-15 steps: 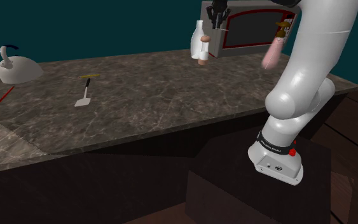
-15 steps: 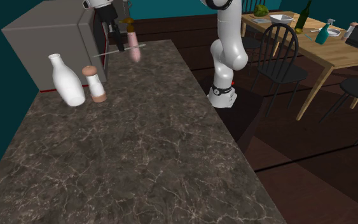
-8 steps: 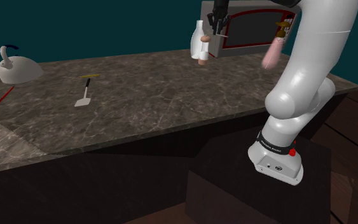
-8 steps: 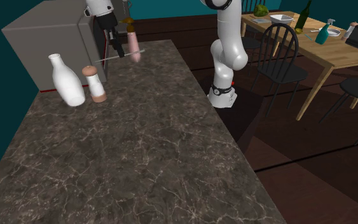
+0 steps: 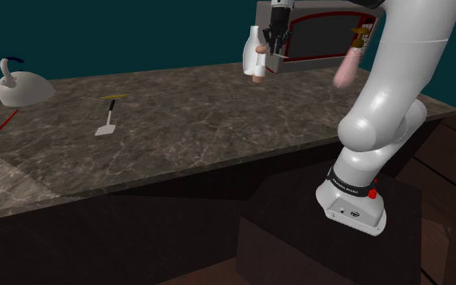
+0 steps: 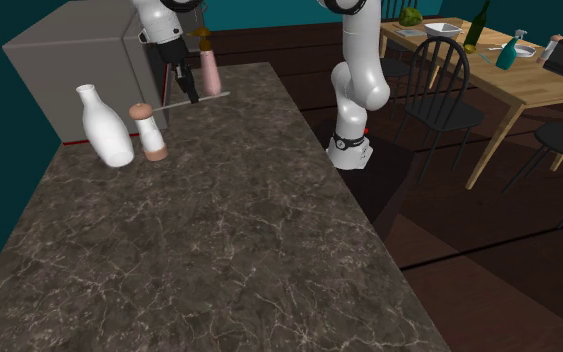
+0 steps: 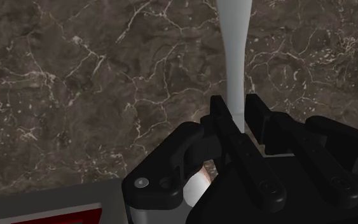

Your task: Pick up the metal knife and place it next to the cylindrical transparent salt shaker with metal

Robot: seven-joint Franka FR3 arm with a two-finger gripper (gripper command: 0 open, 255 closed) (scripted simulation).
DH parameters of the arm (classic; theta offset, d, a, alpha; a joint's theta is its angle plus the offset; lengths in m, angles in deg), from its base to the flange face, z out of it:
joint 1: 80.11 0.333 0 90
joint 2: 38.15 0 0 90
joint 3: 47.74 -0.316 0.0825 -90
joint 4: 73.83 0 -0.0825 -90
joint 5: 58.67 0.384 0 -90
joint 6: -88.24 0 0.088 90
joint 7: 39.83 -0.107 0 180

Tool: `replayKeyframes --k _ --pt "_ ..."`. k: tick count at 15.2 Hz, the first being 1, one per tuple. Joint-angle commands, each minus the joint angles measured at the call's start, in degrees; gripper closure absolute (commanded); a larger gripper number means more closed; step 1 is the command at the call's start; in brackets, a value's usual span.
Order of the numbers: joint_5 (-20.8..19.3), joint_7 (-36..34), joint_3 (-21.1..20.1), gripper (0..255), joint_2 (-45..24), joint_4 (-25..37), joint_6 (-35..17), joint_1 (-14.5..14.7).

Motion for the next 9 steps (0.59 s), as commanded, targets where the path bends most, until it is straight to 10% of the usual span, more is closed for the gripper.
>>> replayKeyframes --k 1,9 --pt "0.04 0.26 0.01 255 -0.25 -1.35 -1.6 -0.01" --pt "0.2 0.94 -0.09 255 -0.63 -7.0 -7.58 0.14"
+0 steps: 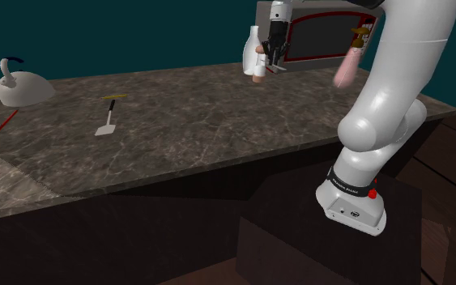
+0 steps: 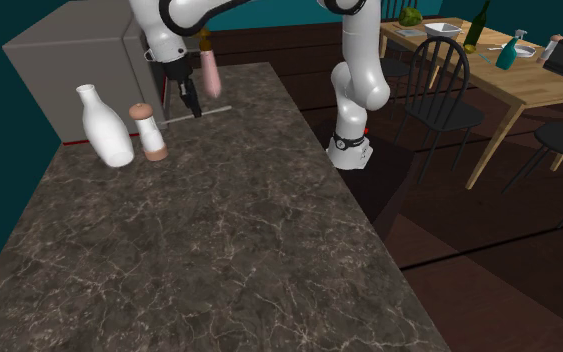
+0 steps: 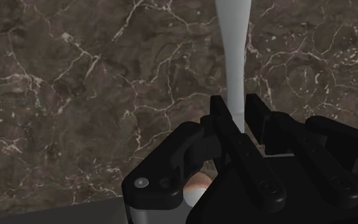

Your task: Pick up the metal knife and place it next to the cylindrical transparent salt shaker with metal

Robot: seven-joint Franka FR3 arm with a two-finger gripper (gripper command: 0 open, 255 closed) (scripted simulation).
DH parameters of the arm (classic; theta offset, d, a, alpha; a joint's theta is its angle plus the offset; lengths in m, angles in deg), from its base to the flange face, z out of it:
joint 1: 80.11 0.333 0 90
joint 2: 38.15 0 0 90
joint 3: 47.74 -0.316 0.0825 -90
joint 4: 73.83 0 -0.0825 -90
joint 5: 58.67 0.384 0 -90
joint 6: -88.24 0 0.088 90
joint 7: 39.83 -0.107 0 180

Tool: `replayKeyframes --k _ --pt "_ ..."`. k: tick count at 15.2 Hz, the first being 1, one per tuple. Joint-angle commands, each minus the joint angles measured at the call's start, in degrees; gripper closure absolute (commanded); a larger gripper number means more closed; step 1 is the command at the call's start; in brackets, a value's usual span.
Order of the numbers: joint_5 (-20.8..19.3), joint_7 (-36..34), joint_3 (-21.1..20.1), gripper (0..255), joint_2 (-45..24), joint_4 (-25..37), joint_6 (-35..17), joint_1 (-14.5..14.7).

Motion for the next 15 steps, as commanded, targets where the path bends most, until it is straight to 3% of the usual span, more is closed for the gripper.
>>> replayKeyframes --k 1,15 --pt "0.13 0.1 -0.06 255 -0.47 -0.88 -1.36 0.05" --pt "1.05 1.58 -0.29 255 -3.17 -8.2 -11.21 0.1"
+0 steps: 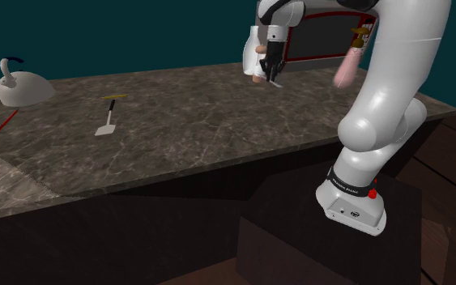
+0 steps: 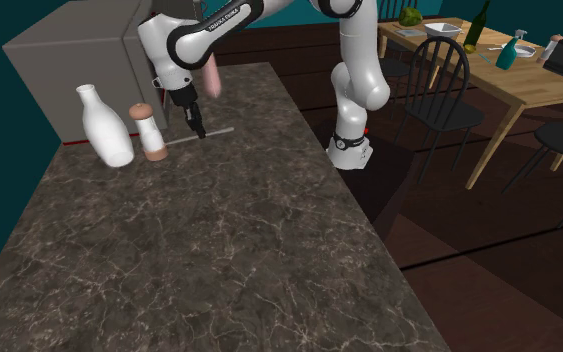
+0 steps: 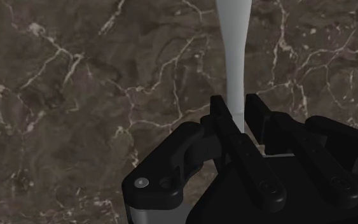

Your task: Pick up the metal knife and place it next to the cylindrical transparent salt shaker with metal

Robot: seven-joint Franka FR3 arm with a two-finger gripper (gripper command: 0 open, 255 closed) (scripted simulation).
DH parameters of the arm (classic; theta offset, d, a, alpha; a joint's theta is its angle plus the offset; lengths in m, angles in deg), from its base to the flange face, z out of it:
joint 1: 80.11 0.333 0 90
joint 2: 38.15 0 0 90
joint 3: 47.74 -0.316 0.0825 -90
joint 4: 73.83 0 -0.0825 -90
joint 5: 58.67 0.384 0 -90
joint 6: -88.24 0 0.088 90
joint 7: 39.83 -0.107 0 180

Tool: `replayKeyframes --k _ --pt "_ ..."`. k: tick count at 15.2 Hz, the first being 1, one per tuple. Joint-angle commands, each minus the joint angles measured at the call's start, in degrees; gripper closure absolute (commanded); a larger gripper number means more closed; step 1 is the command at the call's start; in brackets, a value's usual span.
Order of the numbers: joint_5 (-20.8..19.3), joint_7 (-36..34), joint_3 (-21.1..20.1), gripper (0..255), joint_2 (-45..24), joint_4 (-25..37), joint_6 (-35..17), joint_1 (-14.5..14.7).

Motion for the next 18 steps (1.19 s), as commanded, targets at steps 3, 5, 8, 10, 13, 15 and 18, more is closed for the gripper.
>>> replayKeyframes --k 3,5,8,10,13,15,18 --pt "0.38 0.45 -0.11 255 -1.09 -1.76 -2.82 0.01" --pt "0.59 0.7 -0.17 255 -1.72 -2.5 -4.16 -0.01" --pt "0.94 1.09 -0.26 255 -2.74 -3.52 -6.14 -0.05" --pt "0.99 1.15 -0.28 255 -2.89 -3.66 -6.42 -0.05" --pt "0.99 1.15 -0.28 255 -2.89 -3.66 -6.42 -0.05" --pt "0.99 1.15 -0.28 255 -2.89 -3.66 -6.42 -0.05" --pt "0.99 1.15 -0.28 0 -2.89 -3.66 -6.42 -0.05"
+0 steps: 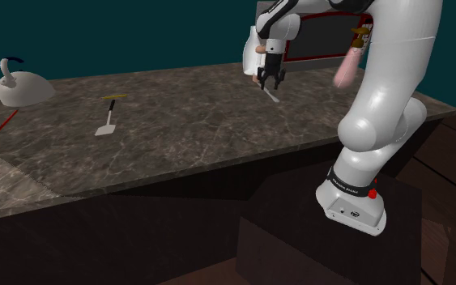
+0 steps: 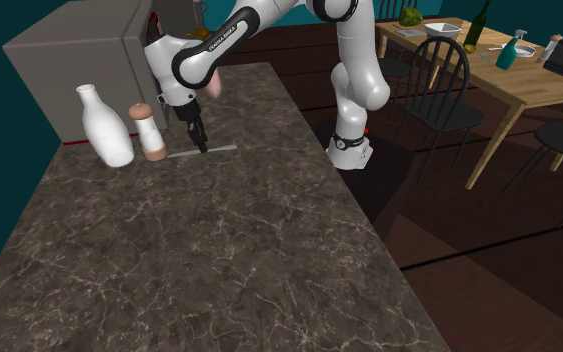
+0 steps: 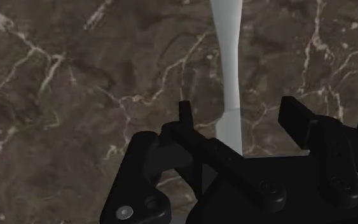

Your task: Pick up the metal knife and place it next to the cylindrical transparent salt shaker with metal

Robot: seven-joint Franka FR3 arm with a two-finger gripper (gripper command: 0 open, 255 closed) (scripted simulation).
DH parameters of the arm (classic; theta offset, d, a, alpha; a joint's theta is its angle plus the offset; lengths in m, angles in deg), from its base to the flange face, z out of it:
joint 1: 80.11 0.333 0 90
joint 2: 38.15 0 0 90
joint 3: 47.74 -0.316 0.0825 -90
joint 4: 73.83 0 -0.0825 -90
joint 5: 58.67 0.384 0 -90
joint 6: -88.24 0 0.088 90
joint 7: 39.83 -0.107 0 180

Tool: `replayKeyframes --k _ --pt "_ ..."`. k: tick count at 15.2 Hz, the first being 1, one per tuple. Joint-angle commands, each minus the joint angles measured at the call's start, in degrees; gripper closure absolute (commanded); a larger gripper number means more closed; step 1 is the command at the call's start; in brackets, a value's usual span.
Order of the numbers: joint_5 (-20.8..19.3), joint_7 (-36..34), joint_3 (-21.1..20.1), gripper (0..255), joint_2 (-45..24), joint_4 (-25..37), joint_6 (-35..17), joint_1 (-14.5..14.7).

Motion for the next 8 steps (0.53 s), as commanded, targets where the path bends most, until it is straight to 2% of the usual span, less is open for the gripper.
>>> replayKeyframes --k 1,4,8 --pt "0.0 0.0 0.0 0 0.0 0.0 0.0 0.0" --pt "0.0 0.0 0.0 0 0.0 0.0 0.0 0.0" --pt "-0.73 -0.5 0.44 0 1.06 5.95 6.99 -0.47"
